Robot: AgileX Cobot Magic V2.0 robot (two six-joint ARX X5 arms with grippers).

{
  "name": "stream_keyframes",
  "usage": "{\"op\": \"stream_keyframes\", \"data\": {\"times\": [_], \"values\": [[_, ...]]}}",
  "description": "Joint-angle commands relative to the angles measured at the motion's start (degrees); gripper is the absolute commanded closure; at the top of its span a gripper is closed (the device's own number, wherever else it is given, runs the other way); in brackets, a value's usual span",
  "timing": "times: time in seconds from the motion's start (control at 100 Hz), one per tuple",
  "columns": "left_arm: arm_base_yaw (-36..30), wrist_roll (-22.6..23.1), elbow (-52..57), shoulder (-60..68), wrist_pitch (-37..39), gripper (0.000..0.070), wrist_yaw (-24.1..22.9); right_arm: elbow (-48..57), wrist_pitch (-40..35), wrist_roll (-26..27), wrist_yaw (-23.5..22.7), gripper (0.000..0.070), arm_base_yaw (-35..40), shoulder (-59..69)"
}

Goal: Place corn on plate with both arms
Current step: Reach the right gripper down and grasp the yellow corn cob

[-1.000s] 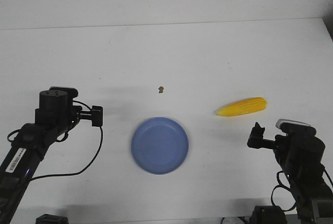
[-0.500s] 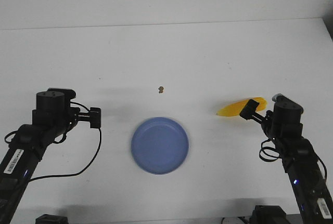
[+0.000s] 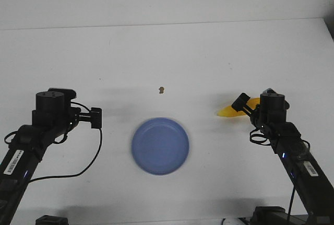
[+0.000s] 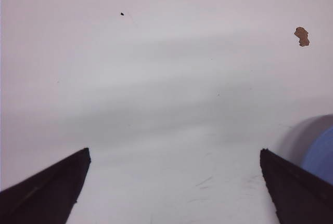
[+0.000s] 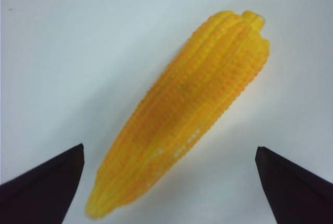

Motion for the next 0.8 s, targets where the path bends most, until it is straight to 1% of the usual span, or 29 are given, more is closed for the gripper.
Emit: {"op": "stream_keyframes", "data": {"times": [0.0, 0.25, 0.79], "values": [[-0.15, 0.11, 0.63, 0.52, 0.26, 0.0, 0.31, 0.85, 1.66, 1.7, 0.31, 0.0, 0.02, 1.79], [-0.15, 0.09, 0.63, 0.52, 0.26, 0.0, 0.31, 0.85, 5.88, 4.11, 0.5, 0.0, 0.02, 5.66], [-0.15, 0.09, 0.63, 0.52, 0.28, 0.0, 0.31, 0.85, 10.93, 5.01, 0.98, 0.0, 0.02, 10.49]]}}
